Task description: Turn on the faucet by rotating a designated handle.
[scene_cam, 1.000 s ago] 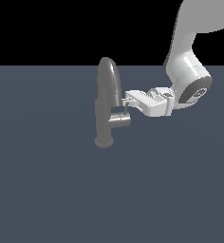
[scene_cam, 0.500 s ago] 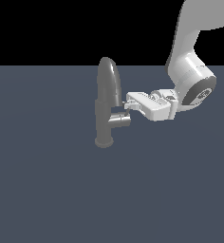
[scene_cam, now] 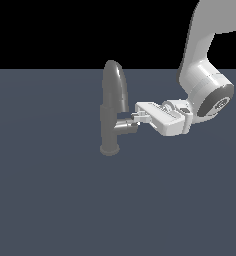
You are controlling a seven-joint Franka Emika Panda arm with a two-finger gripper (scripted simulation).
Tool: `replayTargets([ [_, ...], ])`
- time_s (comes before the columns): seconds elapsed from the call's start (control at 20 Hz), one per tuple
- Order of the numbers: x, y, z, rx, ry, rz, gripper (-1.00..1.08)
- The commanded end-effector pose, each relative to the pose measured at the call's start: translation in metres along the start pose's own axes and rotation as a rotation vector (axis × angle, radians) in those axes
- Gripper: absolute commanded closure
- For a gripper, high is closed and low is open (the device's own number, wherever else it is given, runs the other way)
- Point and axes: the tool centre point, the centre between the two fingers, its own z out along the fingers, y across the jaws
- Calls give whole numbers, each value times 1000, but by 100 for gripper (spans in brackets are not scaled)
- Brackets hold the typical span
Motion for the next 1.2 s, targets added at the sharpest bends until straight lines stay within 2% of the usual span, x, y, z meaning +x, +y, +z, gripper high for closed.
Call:
replayTargets([
  [0.0, 12, 5, -1, 1, -1, 7, 108],
  [0.4, 64, 25, -2, 4, -7, 25, 108],
  [0.45, 64, 25, -2, 4, -7, 25, 108],
  [0.5, 40, 12, 0, -7, -5, -12, 108],
  [1.15, 88, -1, -1, 1, -6, 13, 108],
])
